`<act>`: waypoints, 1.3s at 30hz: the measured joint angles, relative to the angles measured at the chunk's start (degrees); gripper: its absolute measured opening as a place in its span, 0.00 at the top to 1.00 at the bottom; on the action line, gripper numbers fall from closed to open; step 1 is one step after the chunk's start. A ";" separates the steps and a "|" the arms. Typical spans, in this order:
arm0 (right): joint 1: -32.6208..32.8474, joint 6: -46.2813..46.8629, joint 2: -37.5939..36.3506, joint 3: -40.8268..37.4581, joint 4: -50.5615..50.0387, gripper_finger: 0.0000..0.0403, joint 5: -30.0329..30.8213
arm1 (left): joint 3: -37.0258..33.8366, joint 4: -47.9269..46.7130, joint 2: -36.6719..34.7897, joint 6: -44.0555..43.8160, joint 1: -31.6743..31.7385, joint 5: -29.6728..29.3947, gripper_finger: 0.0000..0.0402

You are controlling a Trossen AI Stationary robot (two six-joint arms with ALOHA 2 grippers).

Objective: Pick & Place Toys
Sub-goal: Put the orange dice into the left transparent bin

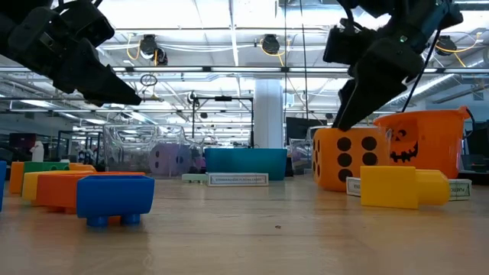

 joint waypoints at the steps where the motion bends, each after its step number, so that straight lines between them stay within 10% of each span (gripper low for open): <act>1: -0.03 0.27 0.00 -0.53 0.33 0.01 -1.15 | 0.00 0.01 0.01 0.04 0.00 0.00 0.62; 25: -0.13 -0.48 0.02 -3.57 5.69 0.01 -2.51 | 0.00 0.00 0.02 -0.05 0.00 0.00 0.62; 39: -3.63 5.93 0.00 -3.51 -0.69 0.11 -14.31 | 0.00 0.02 0.01 -0.07 0.00 0.00 0.62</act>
